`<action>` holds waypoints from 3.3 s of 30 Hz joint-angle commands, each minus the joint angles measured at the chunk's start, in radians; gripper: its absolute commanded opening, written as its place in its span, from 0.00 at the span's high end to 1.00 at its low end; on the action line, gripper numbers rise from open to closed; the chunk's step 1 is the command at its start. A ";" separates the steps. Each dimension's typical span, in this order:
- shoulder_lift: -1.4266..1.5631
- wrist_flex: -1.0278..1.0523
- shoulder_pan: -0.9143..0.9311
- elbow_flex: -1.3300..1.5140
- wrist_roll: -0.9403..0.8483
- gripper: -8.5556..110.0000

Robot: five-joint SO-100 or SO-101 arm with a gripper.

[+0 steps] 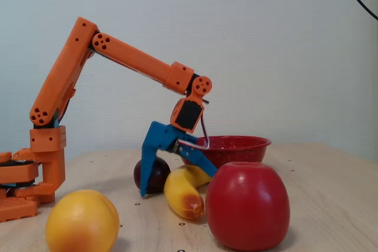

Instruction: Put the banana in the red bowl.

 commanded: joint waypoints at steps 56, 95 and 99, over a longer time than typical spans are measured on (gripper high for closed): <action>0.215 0.204 -0.132 -0.115 0.080 0.93; 0.531 0.250 -0.048 -0.588 0.123 0.93; 0.552 0.167 0.025 -0.574 0.126 0.93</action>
